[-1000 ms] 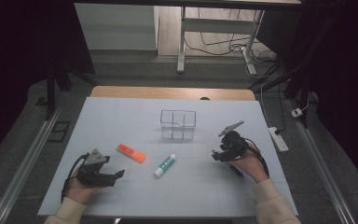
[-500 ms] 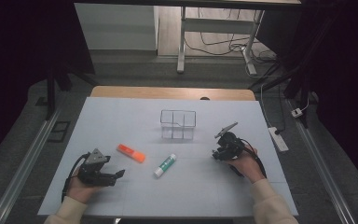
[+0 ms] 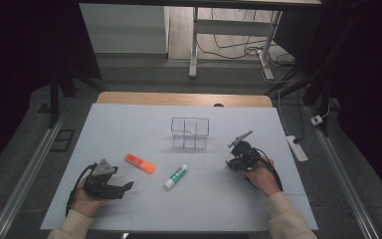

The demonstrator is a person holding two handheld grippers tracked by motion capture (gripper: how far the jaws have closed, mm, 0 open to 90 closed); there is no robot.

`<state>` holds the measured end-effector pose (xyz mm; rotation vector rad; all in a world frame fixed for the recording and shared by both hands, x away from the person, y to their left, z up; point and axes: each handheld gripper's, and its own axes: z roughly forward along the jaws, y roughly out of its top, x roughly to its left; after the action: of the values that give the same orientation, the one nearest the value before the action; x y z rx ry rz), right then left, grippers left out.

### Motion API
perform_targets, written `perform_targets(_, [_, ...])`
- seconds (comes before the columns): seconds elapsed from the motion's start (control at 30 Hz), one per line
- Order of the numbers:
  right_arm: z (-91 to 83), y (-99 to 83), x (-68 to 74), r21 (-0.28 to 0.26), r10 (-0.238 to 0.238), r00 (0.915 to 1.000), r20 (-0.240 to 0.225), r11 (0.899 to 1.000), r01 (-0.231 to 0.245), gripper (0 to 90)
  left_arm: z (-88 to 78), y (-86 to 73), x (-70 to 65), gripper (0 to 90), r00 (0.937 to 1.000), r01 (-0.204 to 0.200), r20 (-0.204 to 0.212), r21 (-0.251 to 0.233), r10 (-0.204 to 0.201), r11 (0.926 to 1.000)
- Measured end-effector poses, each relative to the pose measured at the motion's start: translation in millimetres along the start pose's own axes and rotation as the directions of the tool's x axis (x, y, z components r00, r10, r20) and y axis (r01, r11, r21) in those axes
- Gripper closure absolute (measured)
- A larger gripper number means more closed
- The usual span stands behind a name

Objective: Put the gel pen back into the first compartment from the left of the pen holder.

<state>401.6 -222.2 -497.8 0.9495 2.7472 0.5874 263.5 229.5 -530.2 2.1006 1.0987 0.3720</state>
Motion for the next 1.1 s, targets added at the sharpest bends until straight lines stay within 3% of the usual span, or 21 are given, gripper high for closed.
perform_targets(0.23, [-16.9, 1.4, -1.7, -0.102, 0.011, 0.9999, -0.008, 0.995, -0.012, 79.5, 0.4, -0.4, 1.2, 16.9, 1.0000, 0.002, -0.001, 0.001, -0.002, 1.0000])
perform_targets(0.47, [-37.6, 1.3, -2.6, -0.220, 0.023, 0.9996, -0.015, 0.975, -0.026, 79.6, 0.4, -0.6, 0.2, 16.9, 0.9999, -0.008, -0.008, 0.007, 0.008, 0.9999])
perform_targets(0.7, [-57.5, 1.3, -2.6, -0.322, 0.039, 0.9991, -0.018, 0.946, -0.043, 79.6, -0.9, -0.5, 0.1, 16.9, 0.9999, -0.006, -0.014, -0.002, 0.006, 1.0000])
perform_targets(1.1, [-74.4, -1.2, -4.2, -0.463, 0.076, 0.9956, -0.055, 0.881, -0.093, 79.6, -1.4, -0.2, -0.6, 16.9, 0.9998, -0.006, -0.018, -0.006, 0.006, 1.0000])
